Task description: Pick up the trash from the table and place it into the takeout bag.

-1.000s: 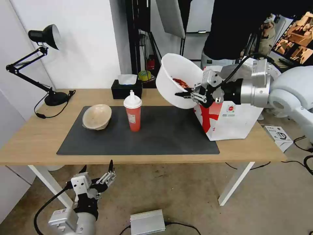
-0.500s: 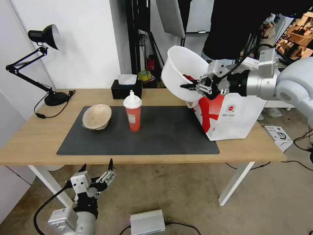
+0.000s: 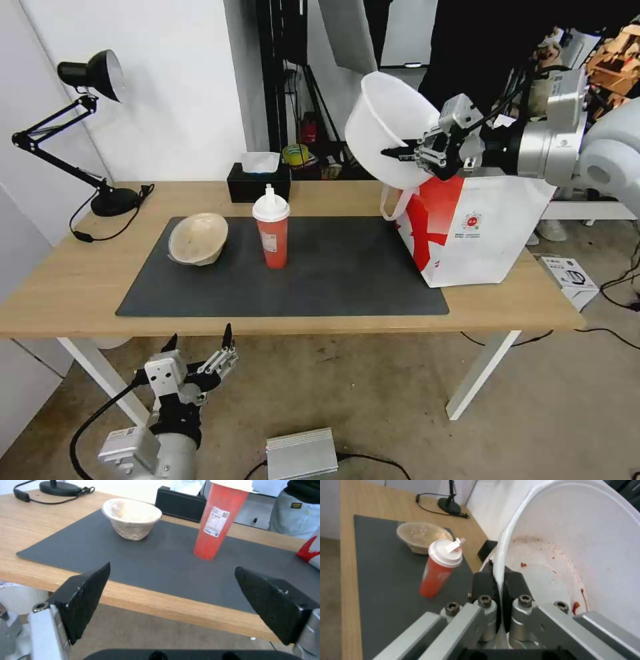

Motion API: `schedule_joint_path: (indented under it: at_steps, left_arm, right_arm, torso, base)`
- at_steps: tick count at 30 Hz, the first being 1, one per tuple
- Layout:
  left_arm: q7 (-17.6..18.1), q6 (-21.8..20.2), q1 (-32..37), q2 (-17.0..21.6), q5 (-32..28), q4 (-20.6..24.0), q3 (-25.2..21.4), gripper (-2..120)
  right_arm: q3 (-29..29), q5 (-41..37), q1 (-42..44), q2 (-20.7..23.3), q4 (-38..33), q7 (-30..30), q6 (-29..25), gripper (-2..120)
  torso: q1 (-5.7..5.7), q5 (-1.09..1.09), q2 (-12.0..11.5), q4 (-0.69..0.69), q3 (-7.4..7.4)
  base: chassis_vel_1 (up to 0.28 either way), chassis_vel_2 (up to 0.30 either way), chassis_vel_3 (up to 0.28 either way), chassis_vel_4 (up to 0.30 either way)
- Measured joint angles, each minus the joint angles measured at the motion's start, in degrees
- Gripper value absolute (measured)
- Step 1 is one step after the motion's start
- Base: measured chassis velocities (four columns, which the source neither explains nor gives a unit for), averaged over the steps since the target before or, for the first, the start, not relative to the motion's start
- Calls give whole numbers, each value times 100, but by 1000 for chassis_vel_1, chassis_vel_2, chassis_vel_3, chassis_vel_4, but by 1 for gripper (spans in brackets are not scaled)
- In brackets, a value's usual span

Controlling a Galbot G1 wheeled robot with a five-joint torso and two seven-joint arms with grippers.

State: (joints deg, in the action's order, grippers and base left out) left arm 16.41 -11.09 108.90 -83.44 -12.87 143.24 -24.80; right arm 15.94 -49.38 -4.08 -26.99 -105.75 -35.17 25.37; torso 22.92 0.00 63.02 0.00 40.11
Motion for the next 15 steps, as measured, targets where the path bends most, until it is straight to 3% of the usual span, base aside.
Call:
schedule_joint_path:
  at_steps: [15]
  left_arm:
    - [-1,-2,54,19,-7,0,-79,100]
  right_arm:
    - [-118,-7,-23,-261,653,70,-36,0]
  torso:
    - [0,0,1,0,0]
  base:
    - [0,0,0,0]
